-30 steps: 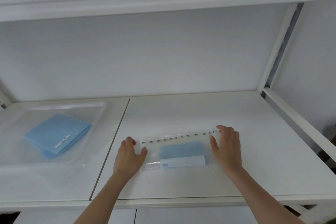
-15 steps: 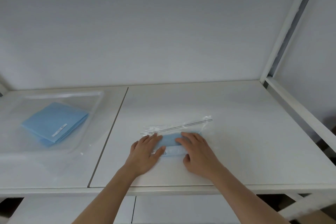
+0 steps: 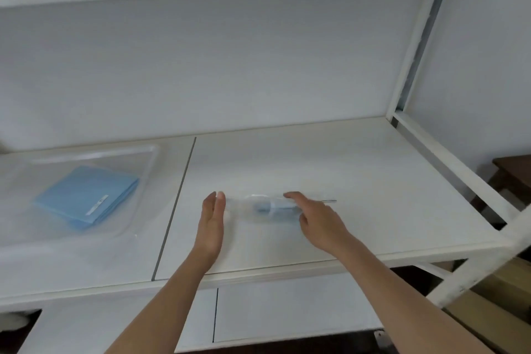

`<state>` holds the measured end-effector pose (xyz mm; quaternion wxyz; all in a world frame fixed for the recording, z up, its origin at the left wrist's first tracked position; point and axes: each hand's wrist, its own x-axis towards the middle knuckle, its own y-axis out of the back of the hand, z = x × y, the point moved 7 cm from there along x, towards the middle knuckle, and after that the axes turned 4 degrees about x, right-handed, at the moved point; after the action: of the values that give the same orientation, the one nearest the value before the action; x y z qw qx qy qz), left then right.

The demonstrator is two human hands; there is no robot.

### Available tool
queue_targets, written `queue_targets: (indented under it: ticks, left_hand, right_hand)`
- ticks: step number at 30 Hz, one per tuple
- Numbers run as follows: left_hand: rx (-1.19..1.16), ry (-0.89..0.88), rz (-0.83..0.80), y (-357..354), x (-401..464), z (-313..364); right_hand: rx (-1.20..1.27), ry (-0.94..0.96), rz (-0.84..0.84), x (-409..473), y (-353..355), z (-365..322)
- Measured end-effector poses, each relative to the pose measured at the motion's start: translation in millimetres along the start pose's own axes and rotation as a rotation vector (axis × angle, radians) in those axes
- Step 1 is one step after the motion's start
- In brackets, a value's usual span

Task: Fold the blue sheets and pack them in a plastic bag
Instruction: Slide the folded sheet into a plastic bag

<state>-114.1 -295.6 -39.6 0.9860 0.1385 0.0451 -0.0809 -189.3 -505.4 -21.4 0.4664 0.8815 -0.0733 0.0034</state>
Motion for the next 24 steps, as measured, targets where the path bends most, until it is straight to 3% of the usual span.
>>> queue_targets:
  ticks: [5, 8, 10, 12, 16, 21, 24]
  left_hand:
    - [-0.159, 0.148, -0.123, -7, -27, -3]
    - [-0.144, 0.205, -0.278, -25, -48, 6]
    - [-0.230, 0.258, -0.431, -41, -64, 13]
    - [-0.337, 0.287, -0.564, -55, -80, 17]
    - [-0.425, 0.335, -0.604, -72, -96, 13]
    - [-0.371, 0.231, -0.600, -89, -110, 10]
    - [-0.343, 0.217, -0.614, -105, -122, 7]
  right_hand:
    - [0.519, -0.174, 0.108, -24, 17, -11]
    - [1.003, -0.324, 0.038, -48, 13, -19]
    - [1.191, -0.417, 0.004, -60, 9, -18]
    - [1.289, -0.477, -0.018, -72, 5, -16]
    - [1.420, -0.568, -0.071, -97, -6, -2]
    - [1.218, -0.538, -0.151, -121, 0, 22]
    - [1.225, -0.538, -0.160, -134, 1, 41]
